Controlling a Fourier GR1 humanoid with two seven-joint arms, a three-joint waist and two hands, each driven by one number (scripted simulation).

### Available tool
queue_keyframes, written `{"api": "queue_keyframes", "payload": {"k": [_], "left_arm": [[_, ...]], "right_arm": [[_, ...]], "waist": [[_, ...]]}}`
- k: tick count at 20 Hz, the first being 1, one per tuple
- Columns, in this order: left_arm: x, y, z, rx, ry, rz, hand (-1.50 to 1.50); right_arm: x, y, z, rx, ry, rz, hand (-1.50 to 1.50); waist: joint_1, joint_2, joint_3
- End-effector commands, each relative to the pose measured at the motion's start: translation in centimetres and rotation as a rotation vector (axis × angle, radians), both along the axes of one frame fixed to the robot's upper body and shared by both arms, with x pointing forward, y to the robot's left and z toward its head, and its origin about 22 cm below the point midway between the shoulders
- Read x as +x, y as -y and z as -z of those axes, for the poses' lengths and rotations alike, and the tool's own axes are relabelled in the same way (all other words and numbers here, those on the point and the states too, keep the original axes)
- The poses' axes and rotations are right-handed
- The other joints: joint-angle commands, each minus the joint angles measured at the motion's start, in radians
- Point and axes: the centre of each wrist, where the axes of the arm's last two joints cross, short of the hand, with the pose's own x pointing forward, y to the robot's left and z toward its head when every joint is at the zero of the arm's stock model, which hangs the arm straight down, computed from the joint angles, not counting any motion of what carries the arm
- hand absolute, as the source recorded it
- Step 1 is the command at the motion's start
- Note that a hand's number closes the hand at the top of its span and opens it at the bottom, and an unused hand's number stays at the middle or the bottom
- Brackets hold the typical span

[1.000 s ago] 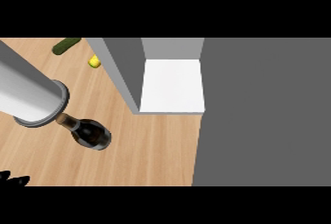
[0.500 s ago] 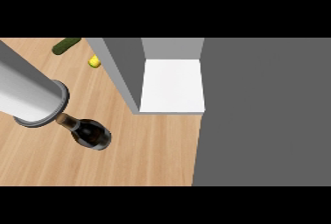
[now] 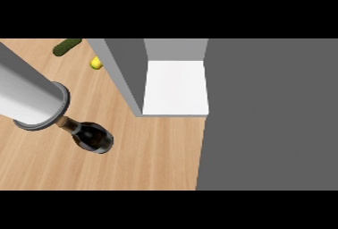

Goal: Pick up the wine, place it into the cabinet and close the cabinet

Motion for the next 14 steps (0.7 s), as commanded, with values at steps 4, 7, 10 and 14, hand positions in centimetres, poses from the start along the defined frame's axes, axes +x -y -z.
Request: {"api": "queue_keyframes", "payload": {"k": [4,7,10,14], "left_arm": [[1.4,0.1,1.2,0.01,-0.059,-0.092,-1.5],[1.9,0.5,-0.2,0.028,-0.056,-0.13,-1.5],[4.3,-2.2,2.8,0.028,-0.041,-0.153,-1.5],[5.1,-3.0,2.1,0.044,-0.037,-0.251,-1.5]], "right_arm": [[-3.4,1.3,-1.1,-0.006,0.022,-0.041,-1.5],[-2.2,-0.5,-0.2,0.038,0.021,-0.016,-1.5],[-1.1,-0.9,-2.2,0.021,0.023,-0.019,-1.5],[-1.7,1.7,-1.2,0.005,0.035,-0.03,-1.5]], "waist": [[-0.017,0.001,0.001],[-0.009,0.001,0.001],[-0.008,0.003,-0.001],[-0.011,0.002,0.001]]}}
